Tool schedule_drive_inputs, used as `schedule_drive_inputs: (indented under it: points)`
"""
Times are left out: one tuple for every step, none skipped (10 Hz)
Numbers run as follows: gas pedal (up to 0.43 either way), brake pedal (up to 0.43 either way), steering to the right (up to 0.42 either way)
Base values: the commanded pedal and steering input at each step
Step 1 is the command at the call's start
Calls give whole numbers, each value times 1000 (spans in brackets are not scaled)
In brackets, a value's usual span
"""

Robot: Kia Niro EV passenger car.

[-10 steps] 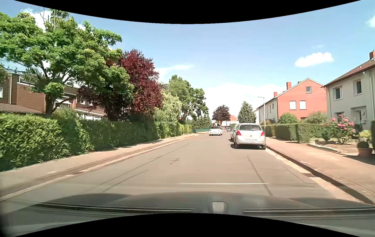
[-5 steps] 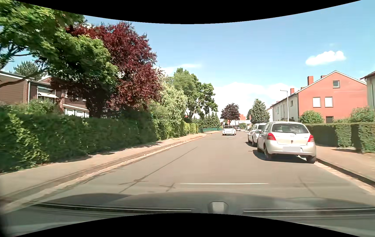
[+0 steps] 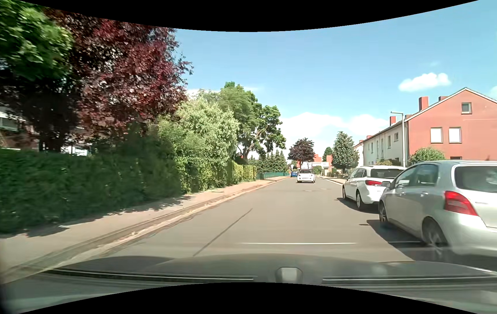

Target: Follow the waypoints while adhering to traffic rules and regulations

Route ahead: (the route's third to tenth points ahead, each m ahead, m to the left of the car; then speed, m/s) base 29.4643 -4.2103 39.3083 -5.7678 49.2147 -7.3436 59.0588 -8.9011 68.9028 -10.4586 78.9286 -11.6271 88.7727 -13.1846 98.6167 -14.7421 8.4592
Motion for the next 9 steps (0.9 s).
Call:
schedule_drive_inputs:
  points:
    - [220,6,52]
    - [220,6,52]
    - [220,6,53]
    - [220,6,54]
    - [209,6,53]
    - [197,6,49]
    - [189,6,45]
    - [169,6,44]
    - [157,6,44]
